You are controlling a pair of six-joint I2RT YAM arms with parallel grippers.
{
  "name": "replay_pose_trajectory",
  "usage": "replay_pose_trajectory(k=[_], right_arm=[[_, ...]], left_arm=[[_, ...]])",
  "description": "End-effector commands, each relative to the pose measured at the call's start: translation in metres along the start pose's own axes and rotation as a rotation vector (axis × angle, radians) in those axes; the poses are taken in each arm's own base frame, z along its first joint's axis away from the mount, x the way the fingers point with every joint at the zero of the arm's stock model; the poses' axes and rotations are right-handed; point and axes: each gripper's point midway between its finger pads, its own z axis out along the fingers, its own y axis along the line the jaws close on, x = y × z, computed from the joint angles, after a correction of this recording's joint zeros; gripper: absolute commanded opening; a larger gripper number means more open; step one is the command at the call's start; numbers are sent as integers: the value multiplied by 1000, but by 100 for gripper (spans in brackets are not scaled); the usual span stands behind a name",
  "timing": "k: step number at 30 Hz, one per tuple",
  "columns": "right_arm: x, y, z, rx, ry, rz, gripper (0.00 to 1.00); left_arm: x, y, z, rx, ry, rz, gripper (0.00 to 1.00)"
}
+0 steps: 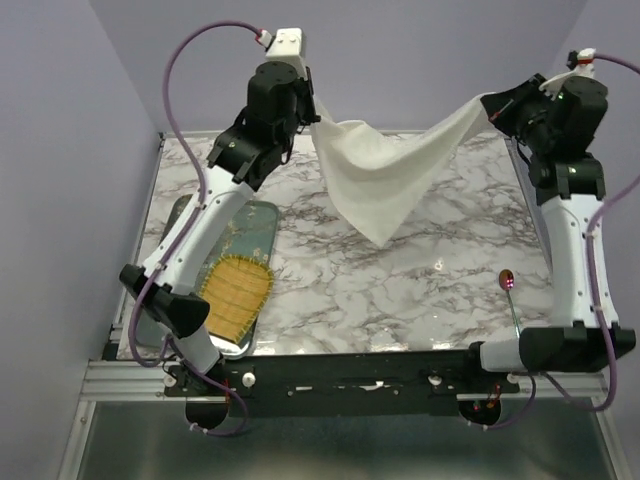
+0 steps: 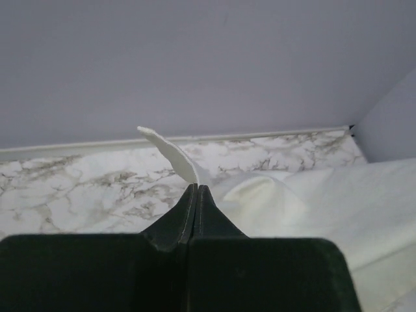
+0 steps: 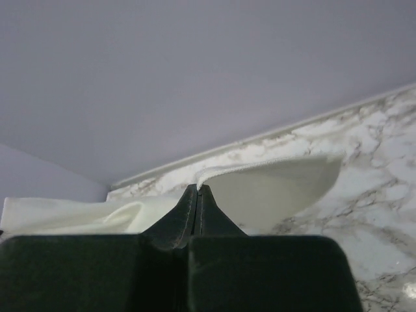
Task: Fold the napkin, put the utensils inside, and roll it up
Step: Flatten the napkin out
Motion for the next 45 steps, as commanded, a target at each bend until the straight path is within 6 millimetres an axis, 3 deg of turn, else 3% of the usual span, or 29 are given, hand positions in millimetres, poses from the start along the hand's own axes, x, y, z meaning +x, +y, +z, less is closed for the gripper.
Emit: replay_pose_trajectory(k=[1,3,4,6,7,9,13,14,15,16,19,20,23,24,28,29,30,31,32,33,35,36,38,39,41,42,43,44,45], right_arm=[[-23,3,-59,53,-103,-121,1],[-24,9,-78,37,-111,-146,1],[-31,20,-98,8,-146,-160,1],[-32,22,-111,5,-165,-183,1],[-30,20,-115,13,-164,-188,1],[-32,19,-125,22,-186,-198,1],[-27,19,-103,-2,-149,-202,1],[-37,28,-99,-34,-168,-210,1],[-29,23,-75,-34,-117,-200,1],[-32,27,-68,-48,-110,-193,1],[-39,39,-43,-98,-76,-170,1],[-38,39,-38,-101,-60,-165,1],[-46,46,-38,-110,-58,-163,1],[-47,45,-40,-97,-62,-169,1],[-44,37,-55,-53,-68,-191,1],[-40,33,-62,-31,-56,-191,1],[-37,23,-63,10,-49,-198,1],[-32,17,-65,37,-34,-199,1],[-14,2,-64,83,19,-192,1],[-8,-10,-63,124,42,-196,1],[20,-36,-58,199,139,-192,1],[33,-50,-49,229,186,-204,1],[60,-70,-34,261,274,-207,1],[82,-87,-15,281,359,-202,1],[102,-106,6,307,420,-198,8],[109,-117,14,337,448,-210,14],[133,-143,28,410,525,-201,17],[144,-157,25,472,572,-199,23],[146,-179,23,570,579,-230,43]], left_arm=[[-70,4,-60,46,-166,-21,0],[-82,6,-77,62,-201,-34,0],[-97,8,-99,81,-247,-48,0],[-98,9,-109,104,-276,-60,0],[-106,13,-125,111,-305,-73,0],[-97,17,-127,109,-294,-71,0],[-84,26,-123,93,-280,-84,0],[-86,29,-120,83,-280,-92,0],[-87,30,-117,85,-278,-99,0],[-85,35,-104,69,-268,-101,0],[-97,38,-90,51,-284,-103,0],[-113,43,-92,41,-317,-111,0],[-118,49,-77,24,-301,-95,0],[-133,48,-84,32,-331,-94,0],[-124,40,-87,79,-300,-95,0],[-117,39,-87,88,-283,-96,0],[-91,43,-77,74,-223,-96,0],[-86,45,-87,76,-217,-130,0],[-73,46,-86,74,-194,-154,0],[-32,50,-76,70,-110,-149,0],[-7,56,-84,58,-74,-191,0],[33,66,-76,14,7,-192,0],[71,70,-76,-6,94,-225,0],[109,76,-73,-32,175,-232,0],[139,71,-66,-10,213,-281,0],[181,73,-65,-7,290,-300,0],[204,64,-63,47,356,-309,0],[219,63,-61,47,393,-304,0],[234,57,-62,60,432,-273,0]])
